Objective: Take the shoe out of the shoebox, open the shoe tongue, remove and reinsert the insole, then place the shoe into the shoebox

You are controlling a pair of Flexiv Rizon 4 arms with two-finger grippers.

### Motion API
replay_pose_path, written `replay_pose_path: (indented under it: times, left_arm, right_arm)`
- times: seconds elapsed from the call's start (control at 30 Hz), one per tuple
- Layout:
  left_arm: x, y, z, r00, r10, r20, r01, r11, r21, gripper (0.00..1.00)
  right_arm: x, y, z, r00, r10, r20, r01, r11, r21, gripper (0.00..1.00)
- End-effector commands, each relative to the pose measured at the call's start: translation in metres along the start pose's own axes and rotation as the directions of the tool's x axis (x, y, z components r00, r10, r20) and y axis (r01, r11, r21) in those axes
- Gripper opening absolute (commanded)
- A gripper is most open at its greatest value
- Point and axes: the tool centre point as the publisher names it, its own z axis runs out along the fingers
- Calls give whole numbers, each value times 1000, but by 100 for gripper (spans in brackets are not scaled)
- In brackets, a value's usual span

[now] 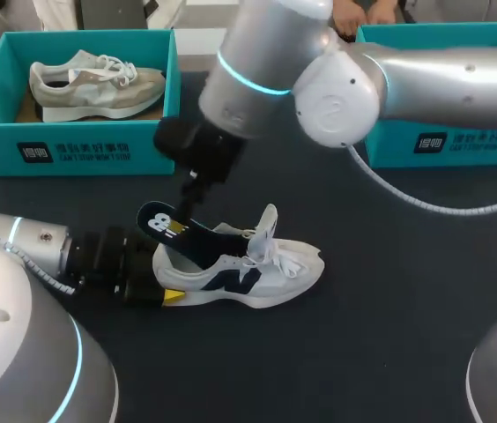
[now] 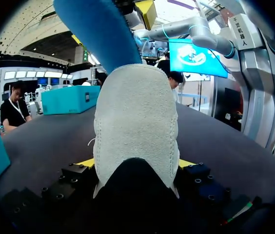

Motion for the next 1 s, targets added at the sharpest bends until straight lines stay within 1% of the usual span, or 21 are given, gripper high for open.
replay_pose_path:
  times: [0.03, 0.4, 0.43, 0.47, 0.5, 0.53, 0.57, 0.6, 0.63, 0.67, 0.8, 0.83, 0.87, 0.9, 0.93, 0.97, 1.0]
  left_arm:
    - [1, 2, 1, 1000, 0, 3, 0, 1000, 0, 0]
    - [1, 2, 1, 1000, 0, 3, 0, 1000, 0, 0]
    - [1, 2, 1, 1000, 0, 3, 0, 1000, 0, 0]
    - [1, 2, 1, 1000, 0, 3, 0, 1000, 0, 0]
    - [1, 2, 1, 1000, 0, 3, 0, 1000, 0, 0]
    - [1, 2, 1, 1000, 0, 3, 0, 1000, 0, 0]
    - [1, 2, 1, 1000, 0, 3, 0, 1000, 0, 0]
    - [1, 2, 1, 1000, 0, 3, 0, 1000, 0, 0]
    - [1, 2, 1, 1000, 0, 3, 0, 1000, 0, 0]
    - [1, 2, 1, 1000, 0, 3, 0, 1000, 0, 0]
    - [1, 2, 1, 1000, 0, 3, 0, 1000, 0, 0]
    - [1, 2, 1, 1000, 0, 3, 0, 1000, 0, 0]
    - [1, 2, 1, 1000, 0, 3, 0, 1000, 0, 0]
    - [1, 2, 1, 1000, 0, 3, 0, 1000, 0, 0]
    - [1, 2, 1, 1000, 0, 3, 0, 1000, 0, 0]
    - [1, 2, 1, 1000, 0, 3, 0, 1000, 0, 0]
    - [1, 2, 1, 1000, 0, 3, 0, 1000, 0, 0]
  right_arm:
    - [-5, -10, 1, 999, -5, -47, 2, 997, -75, 100]
    - [-5, -10, 1, 999, -5, -47, 2, 997, -75, 100]
    - [-9, -12, 4, 997, -17, -82, 10, 996, -87, 100]
    - [-13, -11, 6, 991, -6, -134, 2, 1000, -29, 100]
    - [-14, -11, 8, 987, 15, -158, -18, 1000, -16, 100]
    - [-16, -12, 9, 979, -3, -202, 1, 1000, -12, 100]
    - [-17, -12, 10, 976, 10, -217, -9, 1000, 7, 100]
    - [-19, -13, 12, 965, 20, -261, -17, 1000, 13, 100]
    - [-20, -13, 13, 962, -4, -273, 6, 1000, 6, 100]
    - [-20, -15, 14, 955, 15, -295, -14, 1000, 6, 100]
    - [-20, -18, 21, 933, -14, -359, 8, 1000, -20, 100]
    - [-20, -18, 24, 927, -3, -375, -3, 1000, -17, 100]
    - [-19, -18, 27, 923, -14, -384, 8, 1000, -18, 85]
    - [-18, -17, 29, 920, -20, -391, 13, 1000, -22, 59]
    - [-17, -18, 32, 916, -24, -401, 13, 999, -29, 61]
    - [-15, -17, 35, 914, -33, -405, 24, 999, -29, 58]
    - [-14, -17, 38, 911, -35, -411, 20, 999, -41, 59]
